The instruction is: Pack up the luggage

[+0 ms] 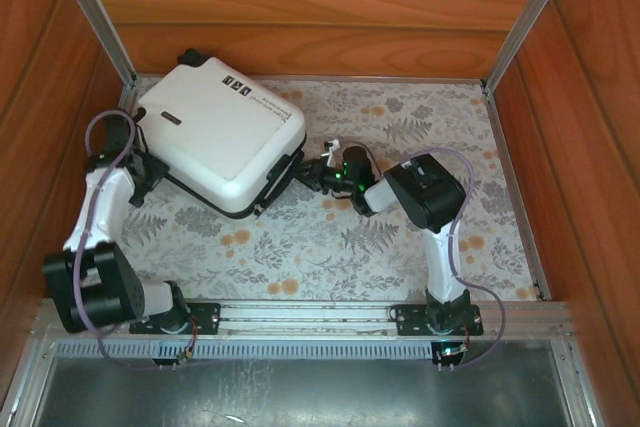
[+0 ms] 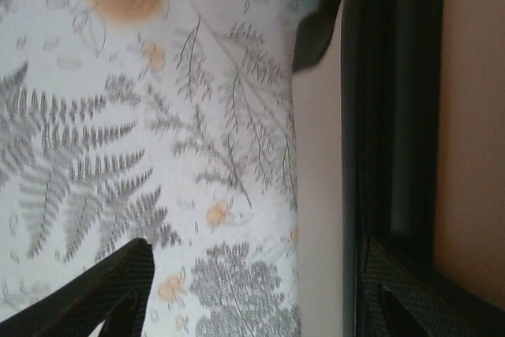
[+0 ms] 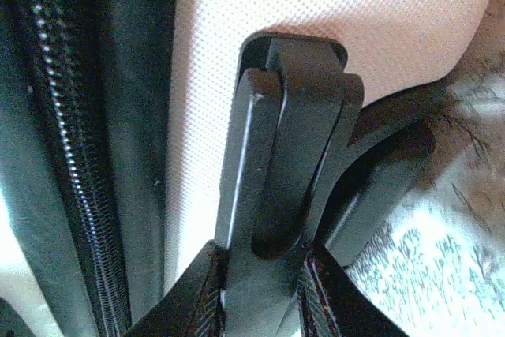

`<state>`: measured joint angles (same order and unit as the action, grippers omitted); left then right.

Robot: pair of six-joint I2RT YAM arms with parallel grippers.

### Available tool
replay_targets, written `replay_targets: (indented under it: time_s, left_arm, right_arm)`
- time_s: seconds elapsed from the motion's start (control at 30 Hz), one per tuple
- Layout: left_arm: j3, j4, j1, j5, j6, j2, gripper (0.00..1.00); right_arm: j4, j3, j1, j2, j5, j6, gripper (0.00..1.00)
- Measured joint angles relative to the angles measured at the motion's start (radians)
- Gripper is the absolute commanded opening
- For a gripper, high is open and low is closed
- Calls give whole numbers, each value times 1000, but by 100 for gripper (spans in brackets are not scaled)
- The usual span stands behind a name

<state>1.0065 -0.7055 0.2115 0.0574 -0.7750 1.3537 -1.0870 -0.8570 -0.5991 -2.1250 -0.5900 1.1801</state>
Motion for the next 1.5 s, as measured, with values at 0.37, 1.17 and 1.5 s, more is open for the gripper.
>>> replay_targets:
  time_s: [0.37, 1.17, 1.5]
  left_arm:
    - [372, -5, -132, -17, 89, 391, 66]
    - [-275, 338, -368, -200, 235, -446, 93]
    - [-499, 460, -777, -126, 221, -438, 90]
  right_arm:
    - [-131, 238, -63, 116, 227, 11, 0]
    - [-214, 292, -259, 122, 789, 128, 0]
    - [-235, 269, -273, 92, 804, 131, 0]
